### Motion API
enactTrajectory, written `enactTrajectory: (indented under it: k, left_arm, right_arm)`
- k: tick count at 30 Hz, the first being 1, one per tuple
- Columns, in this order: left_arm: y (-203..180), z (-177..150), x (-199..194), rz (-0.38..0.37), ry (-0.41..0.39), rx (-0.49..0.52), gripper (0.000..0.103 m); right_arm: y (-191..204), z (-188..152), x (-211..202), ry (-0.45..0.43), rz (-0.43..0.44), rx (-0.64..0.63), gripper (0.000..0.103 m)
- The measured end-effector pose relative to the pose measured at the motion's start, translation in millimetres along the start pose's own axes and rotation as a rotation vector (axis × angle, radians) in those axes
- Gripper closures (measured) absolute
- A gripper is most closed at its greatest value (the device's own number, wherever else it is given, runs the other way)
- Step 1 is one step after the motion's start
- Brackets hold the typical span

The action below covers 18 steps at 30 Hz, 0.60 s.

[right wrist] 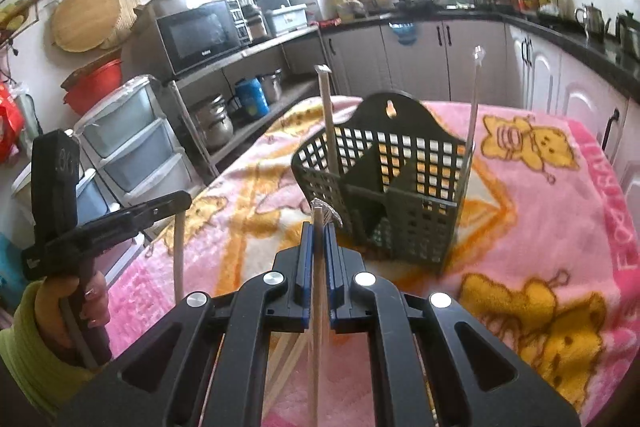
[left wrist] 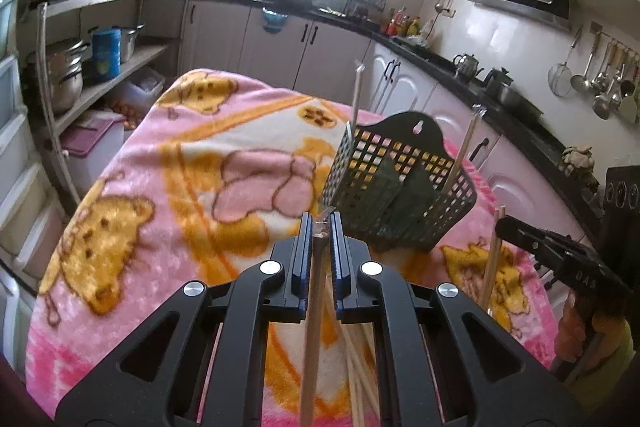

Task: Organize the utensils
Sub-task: 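Lift the chopstick with the left gripper and carry it over the basket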

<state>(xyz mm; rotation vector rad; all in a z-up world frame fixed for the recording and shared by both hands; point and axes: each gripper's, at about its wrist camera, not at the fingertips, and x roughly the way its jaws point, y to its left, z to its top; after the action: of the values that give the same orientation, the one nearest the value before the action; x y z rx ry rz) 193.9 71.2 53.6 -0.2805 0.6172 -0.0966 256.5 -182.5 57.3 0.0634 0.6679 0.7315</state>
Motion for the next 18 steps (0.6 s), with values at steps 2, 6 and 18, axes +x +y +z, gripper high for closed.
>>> enactTrajectory:
  k: [2, 6, 18]
  left_arm:
    - [-3.7, 4.5, -1.7, -0.006, -0.009, 0.008, 0.100]
    - [-12.3, 15.2, -5.6, -0.022, -0.030, 0.024, 0.100]
    - [-42.5, 59.5, -13.2, -0.086, -0.093, 0.067, 0.100]
  right_arm:
    - [3.4, 1.9, -4.4, -0.020, 0.002, -0.012, 0.097]
    - [8.1, 7.0, -15.9, -0.064, -0.003, -0.036, 0.097]
    - [-0.1, 29.0, -39.5, -0.150, -0.024, -0.037, 0.097]
